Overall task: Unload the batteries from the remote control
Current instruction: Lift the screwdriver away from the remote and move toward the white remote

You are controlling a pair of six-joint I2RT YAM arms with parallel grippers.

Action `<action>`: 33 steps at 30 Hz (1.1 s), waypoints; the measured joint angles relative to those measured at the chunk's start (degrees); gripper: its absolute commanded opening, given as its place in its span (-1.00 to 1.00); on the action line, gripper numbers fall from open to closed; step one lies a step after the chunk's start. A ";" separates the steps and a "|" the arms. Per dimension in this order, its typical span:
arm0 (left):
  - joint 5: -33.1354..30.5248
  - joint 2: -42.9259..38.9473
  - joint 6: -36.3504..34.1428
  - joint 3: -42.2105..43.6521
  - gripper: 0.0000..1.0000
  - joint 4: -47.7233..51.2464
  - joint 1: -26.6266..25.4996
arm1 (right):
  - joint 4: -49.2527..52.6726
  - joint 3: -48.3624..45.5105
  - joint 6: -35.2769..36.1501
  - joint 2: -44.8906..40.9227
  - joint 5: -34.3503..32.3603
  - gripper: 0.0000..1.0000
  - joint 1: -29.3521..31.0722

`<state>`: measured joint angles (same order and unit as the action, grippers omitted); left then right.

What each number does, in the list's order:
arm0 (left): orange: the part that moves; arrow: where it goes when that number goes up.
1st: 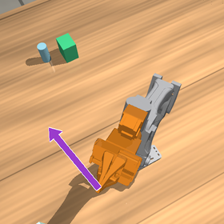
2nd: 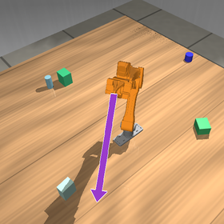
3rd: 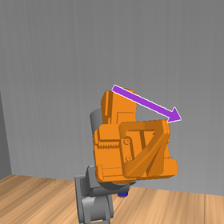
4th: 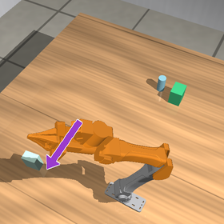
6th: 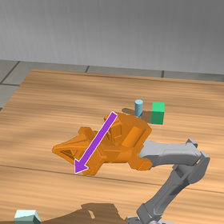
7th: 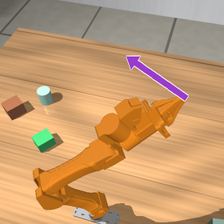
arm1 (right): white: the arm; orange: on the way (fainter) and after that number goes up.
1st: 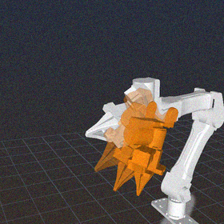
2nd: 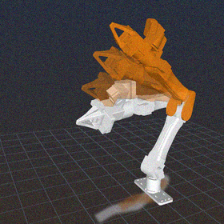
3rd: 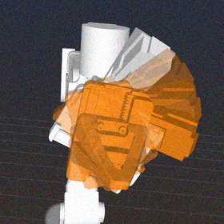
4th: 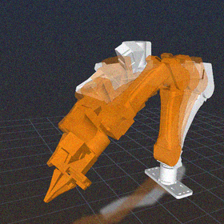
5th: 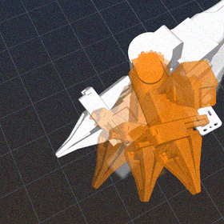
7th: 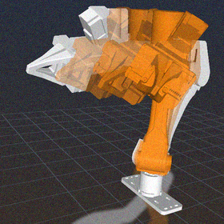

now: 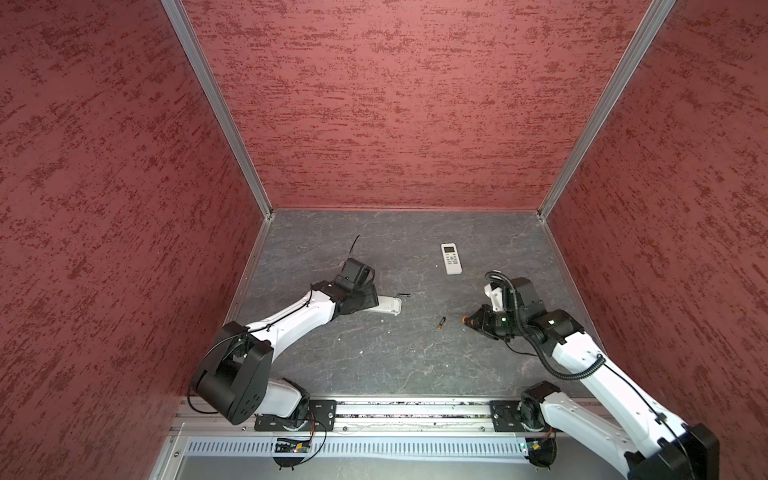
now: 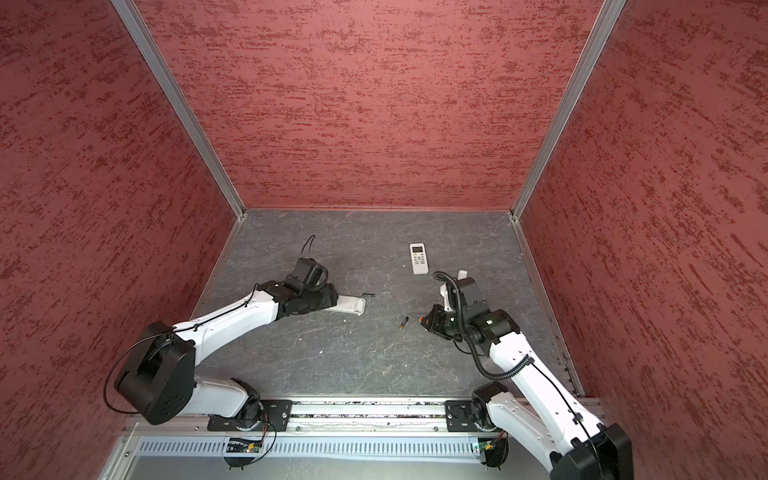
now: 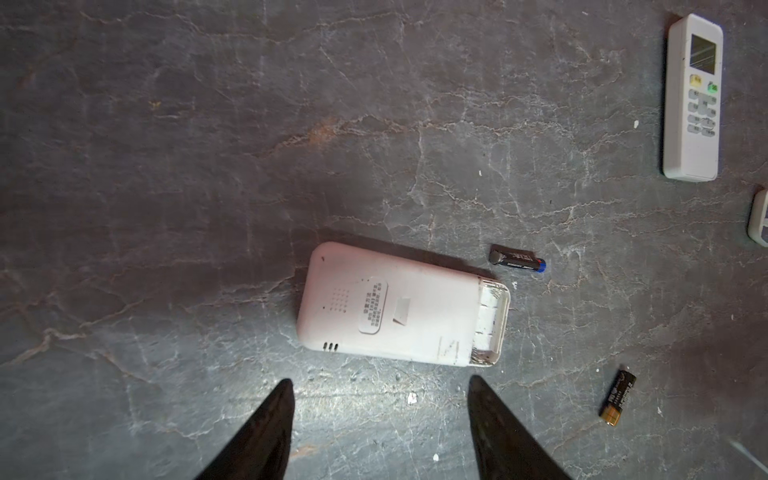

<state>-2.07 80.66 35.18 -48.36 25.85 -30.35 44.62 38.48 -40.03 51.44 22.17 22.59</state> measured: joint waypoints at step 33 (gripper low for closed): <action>-2.97 -1.25 0.59 -2.01 0.33 1.60 -2.38 | -3.15 -6.16 -0.44 2.23 -0.59 -1.00 0.02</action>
<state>-5.04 79.42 35.77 -50.37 27.44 -32.73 41.47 32.32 -40.47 53.67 21.58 22.61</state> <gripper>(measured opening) 0.663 0.207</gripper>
